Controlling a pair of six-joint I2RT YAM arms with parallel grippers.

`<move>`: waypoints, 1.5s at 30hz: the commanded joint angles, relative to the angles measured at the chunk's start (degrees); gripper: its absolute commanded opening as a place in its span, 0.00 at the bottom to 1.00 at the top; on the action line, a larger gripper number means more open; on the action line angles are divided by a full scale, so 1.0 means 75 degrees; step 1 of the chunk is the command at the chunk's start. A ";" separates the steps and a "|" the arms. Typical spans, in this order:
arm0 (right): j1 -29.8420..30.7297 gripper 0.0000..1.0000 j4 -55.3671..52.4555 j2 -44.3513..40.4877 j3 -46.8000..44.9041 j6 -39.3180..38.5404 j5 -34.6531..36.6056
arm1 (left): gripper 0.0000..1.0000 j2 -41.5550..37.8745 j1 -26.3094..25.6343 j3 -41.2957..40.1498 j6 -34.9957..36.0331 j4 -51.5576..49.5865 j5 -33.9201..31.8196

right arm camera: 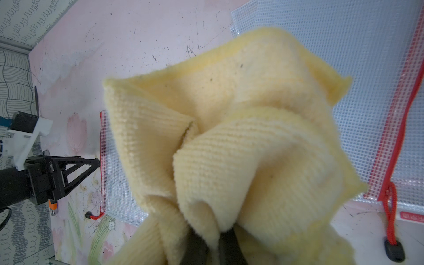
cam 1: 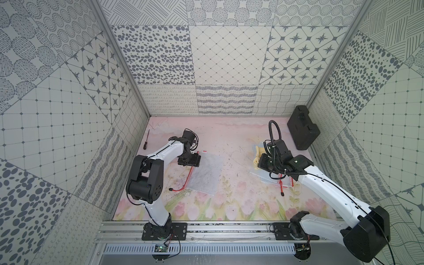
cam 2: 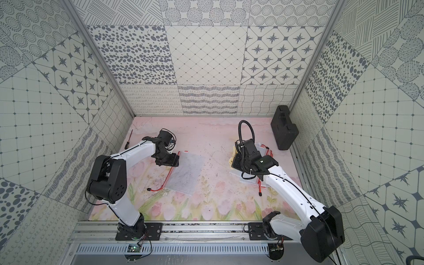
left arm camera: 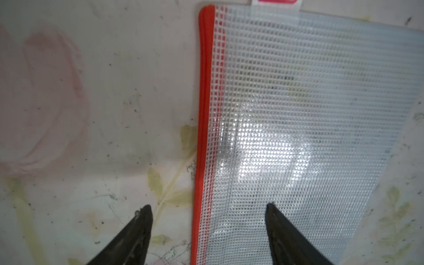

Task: Wipe the document bag
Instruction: Move the document bag to the center of the board.

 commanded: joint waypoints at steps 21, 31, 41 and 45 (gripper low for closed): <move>0.0080 0.00 0.0240 0.0183 0.0166 -0.0056 -0.0133 | 0.30 0.0817 0.0026 -0.0102 0.0093 -0.0112 0.0160; 0.0081 0.00 0.0122 0.0033 0.0126 -0.0086 -0.0121 | 0.18 0.0769 0.0030 -0.0343 0.0040 0.0203 0.0608; 0.0092 0.00 0.0165 -0.0034 0.0104 -0.0104 -0.0293 | 0.00 0.0390 0.0002 -0.0402 -0.0235 0.0291 0.0828; 0.0385 0.00 0.0203 0.0330 0.0380 -0.0338 -0.0331 | 0.00 -0.0317 -0.0018 -0.0259 -0.1221 0.0444 0.1232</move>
